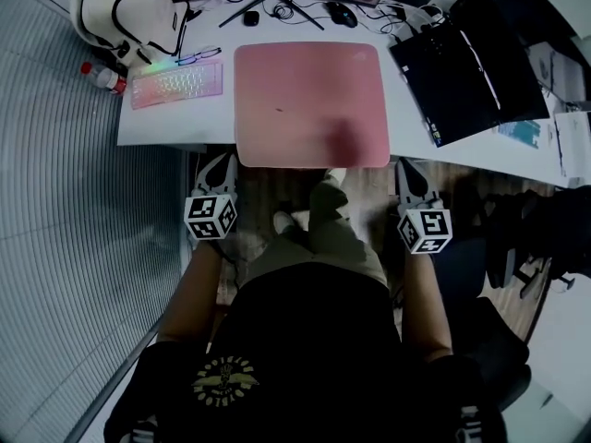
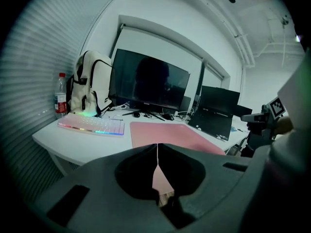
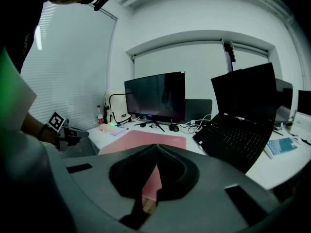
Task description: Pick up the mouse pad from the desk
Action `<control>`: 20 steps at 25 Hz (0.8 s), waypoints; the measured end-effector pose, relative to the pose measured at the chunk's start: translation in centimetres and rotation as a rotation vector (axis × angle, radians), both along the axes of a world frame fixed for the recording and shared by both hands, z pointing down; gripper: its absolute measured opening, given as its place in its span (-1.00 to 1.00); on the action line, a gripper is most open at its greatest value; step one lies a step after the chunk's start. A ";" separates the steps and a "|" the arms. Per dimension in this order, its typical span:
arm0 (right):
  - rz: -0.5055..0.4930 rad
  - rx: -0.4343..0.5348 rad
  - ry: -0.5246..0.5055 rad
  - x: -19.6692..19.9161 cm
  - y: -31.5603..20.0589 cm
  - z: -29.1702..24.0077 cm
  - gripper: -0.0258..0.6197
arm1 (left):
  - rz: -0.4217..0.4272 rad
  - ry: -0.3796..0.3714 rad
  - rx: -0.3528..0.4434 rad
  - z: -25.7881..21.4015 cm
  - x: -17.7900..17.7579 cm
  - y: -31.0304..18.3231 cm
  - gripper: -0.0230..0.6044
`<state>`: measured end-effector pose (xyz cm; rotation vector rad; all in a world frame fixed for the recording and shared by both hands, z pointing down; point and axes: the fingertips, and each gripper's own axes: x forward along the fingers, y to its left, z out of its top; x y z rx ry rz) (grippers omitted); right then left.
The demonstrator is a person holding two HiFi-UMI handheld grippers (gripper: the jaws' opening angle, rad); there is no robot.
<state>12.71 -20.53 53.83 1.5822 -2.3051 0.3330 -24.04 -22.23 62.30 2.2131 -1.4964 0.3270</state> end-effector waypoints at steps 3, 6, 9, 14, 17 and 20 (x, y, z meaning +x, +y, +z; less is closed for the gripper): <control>0.009 -0.049 0.014 0.6 -0.1 2.2 -0.94 | 0.005 -0.003 -0.061 2.5 -0.1 -0.1 -0.87; 0.006 -0.107 0.019 1.1 0.0 4.4 -0.94 | -0.007 0.015 -0.120 4.7 -0.3 -0.1 -0.67; 0.007 -0.170 0.007 1.7 -0.3 7.0 -0.79 | 0.004 0.050 -0.174 6.5 -0.1 0.0 -0.52; 0.025 -0.298 -0.034 3.0 -0.5 11.3 -0.43 | 0.007 0.122 -0.247 9.1 0.5 -0.6 -0.17; 0.026 -0.379 -0.074 3.6 -0.3 13.7 -0.20 | -0.005 0.130 -0.264 9.9 0.6 -1.2 -0.05; 0.046 -0.426 -0.078 4.8 -0.5 15.8 -0.09 | -0.012 0.150 -0.276 10.5 0.8 -2.0 0.03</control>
